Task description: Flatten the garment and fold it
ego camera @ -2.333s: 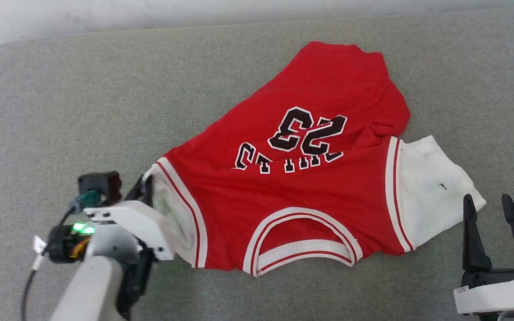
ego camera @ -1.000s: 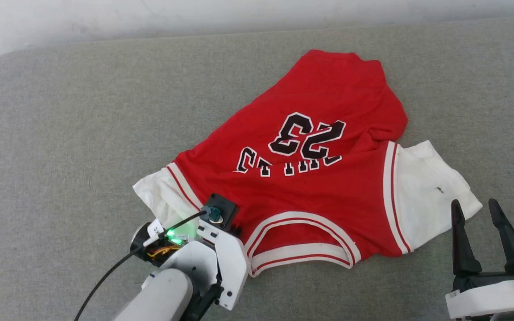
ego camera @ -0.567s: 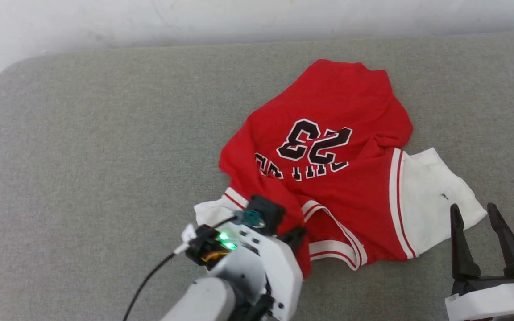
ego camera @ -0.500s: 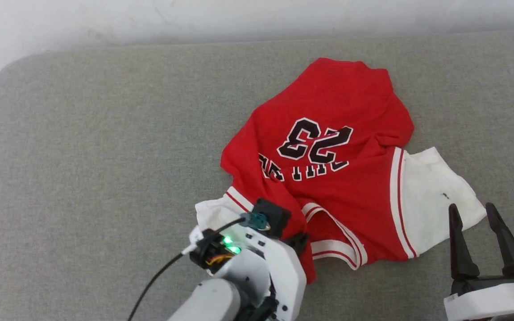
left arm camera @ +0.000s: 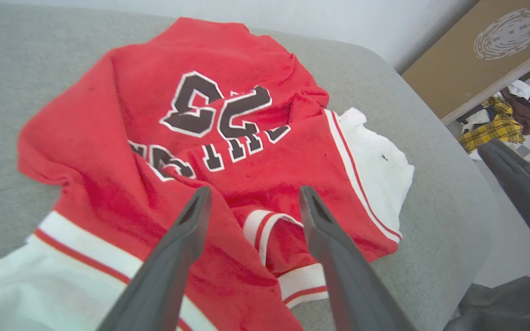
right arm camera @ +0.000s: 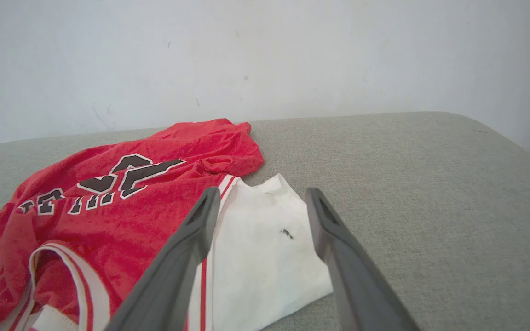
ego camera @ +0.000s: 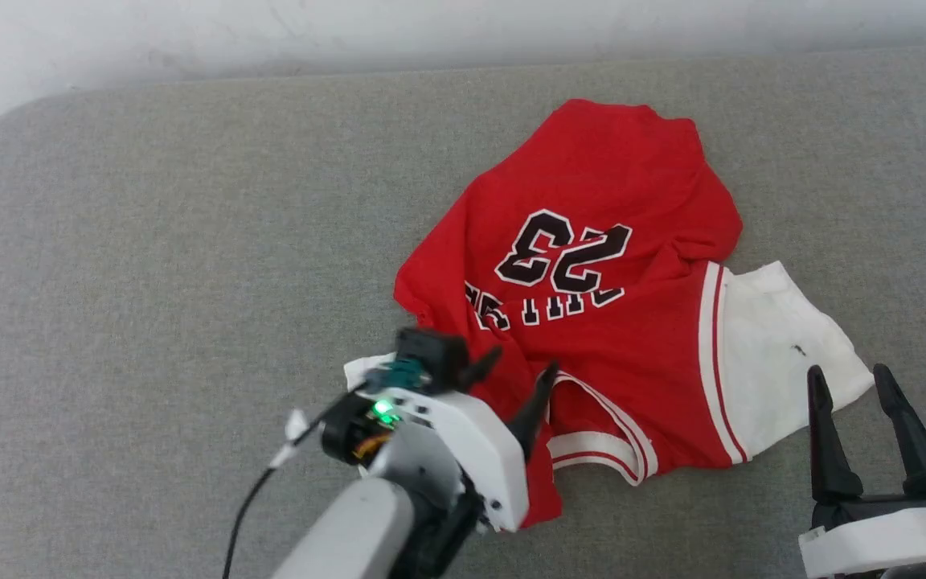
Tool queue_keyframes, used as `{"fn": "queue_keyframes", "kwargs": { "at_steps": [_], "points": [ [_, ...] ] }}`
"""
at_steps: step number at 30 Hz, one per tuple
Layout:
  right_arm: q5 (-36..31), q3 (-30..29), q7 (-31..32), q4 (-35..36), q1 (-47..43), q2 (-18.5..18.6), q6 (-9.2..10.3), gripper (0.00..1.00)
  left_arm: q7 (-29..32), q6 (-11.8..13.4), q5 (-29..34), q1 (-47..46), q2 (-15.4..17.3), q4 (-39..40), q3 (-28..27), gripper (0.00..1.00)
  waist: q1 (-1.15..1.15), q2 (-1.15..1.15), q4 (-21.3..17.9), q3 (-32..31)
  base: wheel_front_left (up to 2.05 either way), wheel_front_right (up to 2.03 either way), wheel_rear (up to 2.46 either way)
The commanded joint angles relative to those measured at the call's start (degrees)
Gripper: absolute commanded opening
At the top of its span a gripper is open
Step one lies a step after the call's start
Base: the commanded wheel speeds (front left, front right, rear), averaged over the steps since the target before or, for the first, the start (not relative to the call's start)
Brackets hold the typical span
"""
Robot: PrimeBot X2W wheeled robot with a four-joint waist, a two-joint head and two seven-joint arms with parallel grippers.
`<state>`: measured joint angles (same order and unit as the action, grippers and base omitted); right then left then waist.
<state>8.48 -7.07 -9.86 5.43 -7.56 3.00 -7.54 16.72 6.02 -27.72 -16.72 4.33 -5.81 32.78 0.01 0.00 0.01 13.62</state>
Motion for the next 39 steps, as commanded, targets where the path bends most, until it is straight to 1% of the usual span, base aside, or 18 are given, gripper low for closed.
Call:
{"fn": "queue_keyframes", "kwargs": {
  "at_steps": [1, 3, 5, 7, 8, 11, 14, 21, 26, 30, 36, 39],
  "points": [
    [0.3, -0.1, -0.4, -0.1, 0.2, -0.1, 0.05, 1.00, -1.0, 0.9, -0.3, 0.9, 0.7, 2.3, -1.2, 1.00, -0.01, 0.00, 0.2, -0.4, 0.00, 0.00, 0.00],
    [0.5, -0.1, -0.5, -0.2, 0.0, -0.1, 0.05, 1.00, -2.4, 3.0, 0.1, 2.0, 2.5, 7.0, -4.0, 1.00, -0.01, 0.00, 0.5, -0.5, 0.00, 0.00, 0.00],
    [0.5, -0.1, -0.6, -0.4, -0.1, -0.1, 0.05, 1.00, -2.5, 5.4, 2.1, 2.9, 5.8, 10.5, -6.4, 1.00, -0.01, 0.00, 0.7, -0.5, 0.00, 0.00, 0.00],
    [0.6, 0.0, -0.6, -0.4, -0.1, -0.1, 0.05, 1.00, -1.4, 7.3, 3.1, 4.1, 8.6, 12.2, -8.5, 1.00, -0.01, 0.00, 0.8, -0.3, 0.00, 0.00, 0.00],
    [0.5, 0.0, -0.6, -0.3, 0.0, -0.1, 0.05, 1.00, -0.4, 7.9, 4.0, 4.6, 10.2, 12.6, -9.1, 1.00, -0.01, 0.00, 0.9, -0.2, 0.00, 0.00, 0.00],
    [0.4, 0.1, -0.6, -0.1, 0.1, -0.1, 0.05, 1.00, 2.6, 8.6, 4.5, 5.7, 13.1, 12.4, -9.9, 1.00, -0.01, 0.00, 0.9, 0.3, 0.00, 0.00, 0.00],
    [0.2, 0.0, -0.4, 0.0, 0.4, -0.1, 0.05, 1.00, 5.2, 8.6, 4.6, 6.0, 14.4, 11.3, -9.6, 1.00, -0.01, 0.00, 1.0, 0.9, 0.00, 0.00, 0.00],
    [0.2, 0.1, -0.3, -0.1, 0.8, -0.1, 0.05, 1.00, 8.4, 7.7, 2.3, 4.9, 13.7, 10.5, -8.9, 1.00, -0.01, 0.00, 0.8, 2.0, 0.00, 0.00, 0.00],
    [0.3, 0.5, -0.3, -0.2, 1.0, -0.1, 0.05, 1.00, 15.2, 6.7, 2.4, 4.4, 15.8, 8.9, -6.5, 1.00, -0.01, 0.00, 0.6, 2.6, 0.00, 0.00, 0.00],
    [0.5, 0.7, -0.5, -0.6, 1.6, -0.1, 0.05, 1.00, 19.3, 6.8, 3.0, 3.4, 16.8, 7.1, -5.3, 1.00, -0.01, 0.00, 0.2, 3.3, 0.00, 0.00, 0.00],
    [0.7, 0.9, -0.9, -1.0, 2.0, -0.1, 0.05, 1.00, 20.4, 6.4, 1.8, 2.1, 15.8, 5.0, -5.0, 1.00, -0.01, 0.00, -0.3, 4.1, 0.00, 0.00, 0.00],
    [0.8, 0.9, -1.1, -1.4, 2.3, -0.1, 0.05, 1.00, 20.7, 5.2, 0.4, 1.6, 14.9, 3.3, -4.6, 1.00, -0.01, 0.00, -0.8, 4.6, 0.00, 0.00, 0.00]
  ]
}}
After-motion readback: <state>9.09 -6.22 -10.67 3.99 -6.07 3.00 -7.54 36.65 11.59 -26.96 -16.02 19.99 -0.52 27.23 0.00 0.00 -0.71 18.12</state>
